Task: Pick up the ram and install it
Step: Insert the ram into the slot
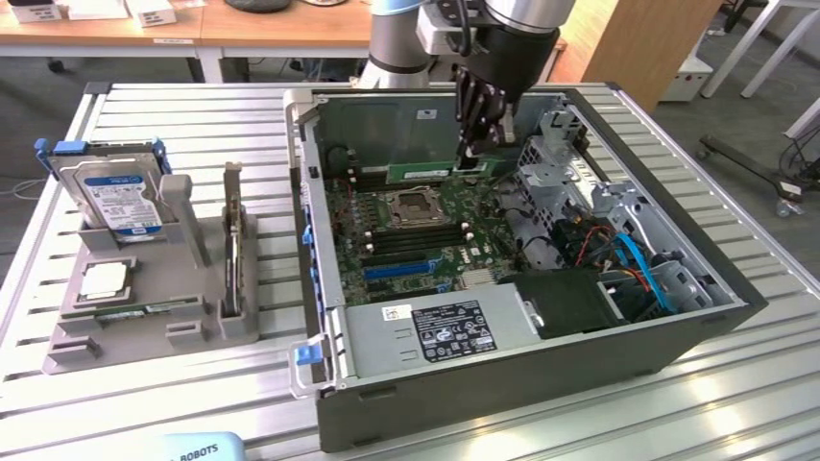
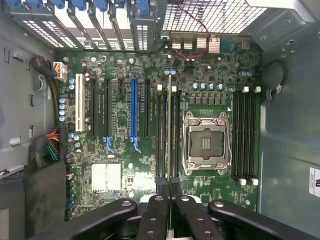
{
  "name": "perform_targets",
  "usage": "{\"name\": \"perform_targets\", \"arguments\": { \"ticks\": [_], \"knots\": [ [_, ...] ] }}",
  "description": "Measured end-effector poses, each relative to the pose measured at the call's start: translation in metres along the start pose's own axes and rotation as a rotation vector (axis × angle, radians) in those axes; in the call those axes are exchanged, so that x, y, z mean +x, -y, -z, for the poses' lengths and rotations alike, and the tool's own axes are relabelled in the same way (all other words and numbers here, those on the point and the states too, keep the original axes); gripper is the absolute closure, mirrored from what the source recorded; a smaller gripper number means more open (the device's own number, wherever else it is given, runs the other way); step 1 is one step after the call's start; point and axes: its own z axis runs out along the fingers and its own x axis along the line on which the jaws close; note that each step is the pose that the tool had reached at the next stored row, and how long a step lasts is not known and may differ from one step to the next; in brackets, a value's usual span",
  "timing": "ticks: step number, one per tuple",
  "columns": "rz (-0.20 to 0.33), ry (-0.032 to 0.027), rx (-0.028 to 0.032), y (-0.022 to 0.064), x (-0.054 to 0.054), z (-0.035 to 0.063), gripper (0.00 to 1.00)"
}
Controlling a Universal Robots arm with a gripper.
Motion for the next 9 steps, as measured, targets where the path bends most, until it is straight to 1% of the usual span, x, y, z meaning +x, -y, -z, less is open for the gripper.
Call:
{"name": "perform_targets", "arguments": {
  "ticks": [9],
  "knots": [
    [0.000,0.0001,0.0001,0.0003,0.0004,-0.0066,0.88]
  ]
}}
